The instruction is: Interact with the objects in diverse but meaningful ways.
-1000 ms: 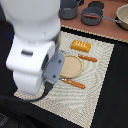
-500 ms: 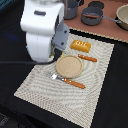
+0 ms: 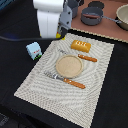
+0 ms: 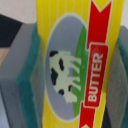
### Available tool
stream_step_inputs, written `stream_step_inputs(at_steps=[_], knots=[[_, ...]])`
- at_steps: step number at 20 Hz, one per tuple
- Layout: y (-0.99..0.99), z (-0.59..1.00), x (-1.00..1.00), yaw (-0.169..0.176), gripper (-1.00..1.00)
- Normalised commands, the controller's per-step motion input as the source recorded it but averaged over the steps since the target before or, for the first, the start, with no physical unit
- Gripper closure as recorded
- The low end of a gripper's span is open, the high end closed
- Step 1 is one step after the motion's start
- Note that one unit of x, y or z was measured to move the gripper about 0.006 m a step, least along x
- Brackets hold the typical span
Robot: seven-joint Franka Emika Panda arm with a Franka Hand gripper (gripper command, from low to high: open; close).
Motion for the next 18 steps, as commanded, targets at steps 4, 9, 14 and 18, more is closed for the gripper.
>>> stream_step_inputs(at_steps=[4, 9, 14, 18], knots=[[0.48, -0.57, -0.72, 0.000, 1.00], [0.36, -0.77, -0.73, 0.000, 1.00], [0.34, -0.83, -0.71, 0.000, 1.00], [0.35, -0.82, -0.75, 0.000, 1.00]])
